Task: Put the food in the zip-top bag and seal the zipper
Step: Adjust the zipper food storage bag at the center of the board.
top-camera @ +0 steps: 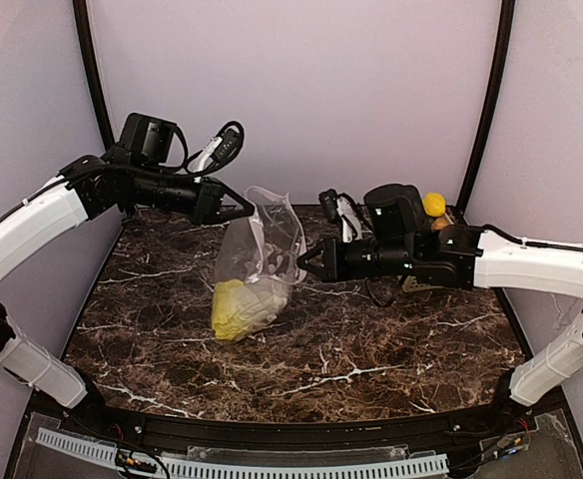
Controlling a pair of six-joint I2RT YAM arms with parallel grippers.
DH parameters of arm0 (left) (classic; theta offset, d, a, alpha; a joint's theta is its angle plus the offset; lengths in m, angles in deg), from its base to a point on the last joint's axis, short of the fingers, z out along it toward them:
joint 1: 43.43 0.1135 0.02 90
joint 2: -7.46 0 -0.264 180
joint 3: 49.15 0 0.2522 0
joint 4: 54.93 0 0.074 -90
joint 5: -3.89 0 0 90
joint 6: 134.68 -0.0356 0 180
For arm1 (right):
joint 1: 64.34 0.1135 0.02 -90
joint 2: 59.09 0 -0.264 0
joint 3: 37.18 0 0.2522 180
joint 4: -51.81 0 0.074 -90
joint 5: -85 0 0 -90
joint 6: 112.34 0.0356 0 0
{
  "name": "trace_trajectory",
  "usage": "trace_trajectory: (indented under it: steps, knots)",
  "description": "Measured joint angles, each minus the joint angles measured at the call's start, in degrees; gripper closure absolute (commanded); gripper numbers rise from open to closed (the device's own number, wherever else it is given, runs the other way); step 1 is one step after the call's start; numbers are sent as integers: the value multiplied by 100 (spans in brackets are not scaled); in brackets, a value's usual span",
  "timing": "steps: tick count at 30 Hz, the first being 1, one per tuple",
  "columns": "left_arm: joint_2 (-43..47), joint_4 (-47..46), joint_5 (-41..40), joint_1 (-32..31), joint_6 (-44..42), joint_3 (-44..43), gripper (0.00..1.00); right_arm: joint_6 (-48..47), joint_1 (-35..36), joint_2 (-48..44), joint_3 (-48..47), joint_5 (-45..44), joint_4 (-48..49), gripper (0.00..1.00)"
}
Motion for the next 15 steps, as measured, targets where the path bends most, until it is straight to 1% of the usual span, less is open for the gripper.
trace_trajectory:
  steps: [5,6,11,12,13,15]
  knots:
    - [-234,17,44,28,-188,116,99,365,28,57,629,94,173,100]
    - [-247,-2,57,28,-219,210,99,490,57,59,857,94,219,99]
    - [-247,-201,39,28,-258,732,99,765,190,59,1261,59,315,91]
    - [-247,-260,48,28,-256,841,99,809,203,59,1305,50,317,88]
    - [-247,-317,68,28,-236,942,99,848,216,59,1340,42,321,82]
    - [-262,-411,160,26,-190,1097,99,887,236,59,1364,-17,306,61]
